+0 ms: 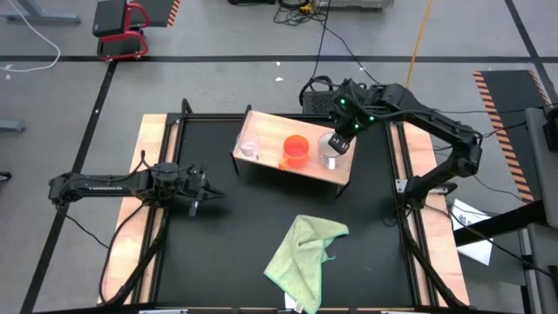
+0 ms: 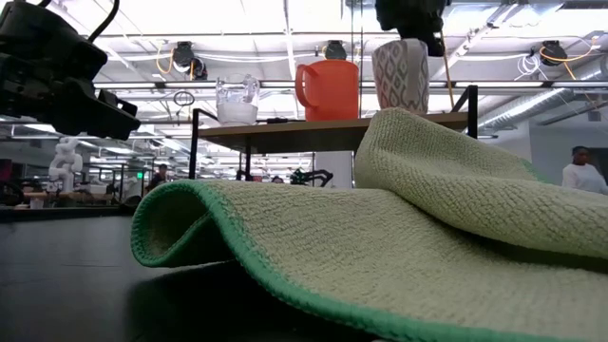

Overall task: Stack small to large cups/mugs on shelf
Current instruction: Put the patterned mug on the shelf

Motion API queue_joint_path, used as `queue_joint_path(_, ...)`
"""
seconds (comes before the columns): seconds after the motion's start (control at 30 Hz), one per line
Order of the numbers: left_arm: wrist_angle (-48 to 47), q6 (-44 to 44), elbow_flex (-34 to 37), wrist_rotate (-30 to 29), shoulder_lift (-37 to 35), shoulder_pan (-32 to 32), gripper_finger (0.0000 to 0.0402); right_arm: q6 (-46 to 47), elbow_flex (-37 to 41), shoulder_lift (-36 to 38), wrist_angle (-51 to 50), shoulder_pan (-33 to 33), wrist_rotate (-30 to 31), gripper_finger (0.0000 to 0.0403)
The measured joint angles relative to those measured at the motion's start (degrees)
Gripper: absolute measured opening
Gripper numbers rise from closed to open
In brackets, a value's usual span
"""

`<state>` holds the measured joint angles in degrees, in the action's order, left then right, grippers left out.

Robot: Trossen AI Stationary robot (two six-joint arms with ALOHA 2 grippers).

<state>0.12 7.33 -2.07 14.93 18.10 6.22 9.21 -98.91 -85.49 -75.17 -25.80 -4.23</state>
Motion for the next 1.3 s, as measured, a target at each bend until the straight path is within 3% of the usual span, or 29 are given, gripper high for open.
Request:
queue_joint_path(0.37, 0.0, -0.11, 0.02, -0.01, -0.01, 0.01, 0.0031, 1.77, 6.3, 1.73, 4.74, 0.02, -0.09, 0.0005)
queue_joint_path(0.77, 0.02, -0.09, 0.0, 0.01, 0.01, 0.0, 0.0031, 5.78, 13.67, 10.0, 7.43, 0.02, -0.07, 0.0005)
queue_joint_path(1.3, -0.02, -0.11, 0.0, 0.01, 0.01, 0.0, 0.0031, 5.97, 14.11, 10.62, 8.34, 0.04, -0.07, 0.0005)
